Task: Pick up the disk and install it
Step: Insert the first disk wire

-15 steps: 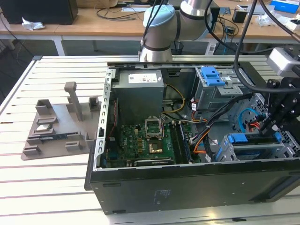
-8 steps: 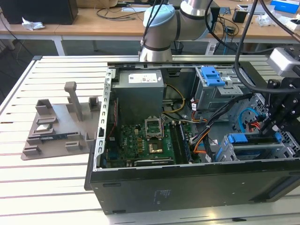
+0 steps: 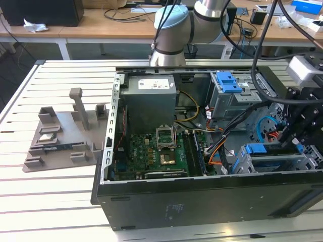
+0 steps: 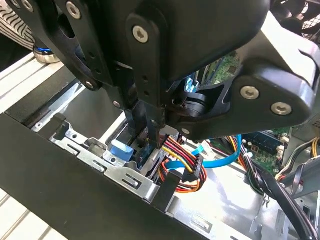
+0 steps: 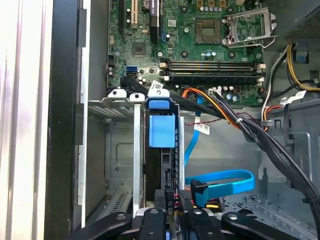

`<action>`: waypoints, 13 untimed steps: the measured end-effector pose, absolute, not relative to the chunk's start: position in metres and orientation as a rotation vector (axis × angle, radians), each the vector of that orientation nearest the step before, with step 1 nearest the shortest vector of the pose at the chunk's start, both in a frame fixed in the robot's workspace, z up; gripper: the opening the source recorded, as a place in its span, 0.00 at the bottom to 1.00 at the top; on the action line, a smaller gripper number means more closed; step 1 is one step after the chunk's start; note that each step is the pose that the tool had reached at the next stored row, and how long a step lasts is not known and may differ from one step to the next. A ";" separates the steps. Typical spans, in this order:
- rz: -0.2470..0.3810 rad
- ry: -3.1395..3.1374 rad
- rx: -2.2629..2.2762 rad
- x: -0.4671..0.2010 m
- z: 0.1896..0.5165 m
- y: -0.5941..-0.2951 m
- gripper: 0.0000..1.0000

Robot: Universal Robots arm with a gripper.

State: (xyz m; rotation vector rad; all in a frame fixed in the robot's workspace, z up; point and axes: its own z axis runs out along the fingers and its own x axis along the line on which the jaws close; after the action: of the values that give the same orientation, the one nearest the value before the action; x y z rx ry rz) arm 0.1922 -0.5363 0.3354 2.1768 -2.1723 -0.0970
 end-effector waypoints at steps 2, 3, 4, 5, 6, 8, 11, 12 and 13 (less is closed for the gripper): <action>-0.097 -2.172 2.177 0.192 0.340 -0.536 0.24; -0.097 -2.172 2.177 0.192 0.345 -0.536 0.24; -0.097 -2.172 2.177 0.192 0.357 -0.536 0.24; -0.097 -2.172 2.177 0.192 0.365 -0.534 0.24; -0.097 -2.172 2.177 0.192 0.369 -0.533 0.22; -0.097 -2.172 2.177 0.192 0.374 -0.532 0.15; -0.097 -2.172 2.177 0.192 0.378 -0.532 0.11; -0.097 -2.172 2.177 0.192 0.380 -0.532 0.11; -0.097 -2.172 2.177 0.192 0.382 -0.532 0.11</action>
State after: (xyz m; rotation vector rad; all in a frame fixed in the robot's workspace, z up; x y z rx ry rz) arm 0.1923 -0.5322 0.3815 2.1769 -2.1723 -0.0970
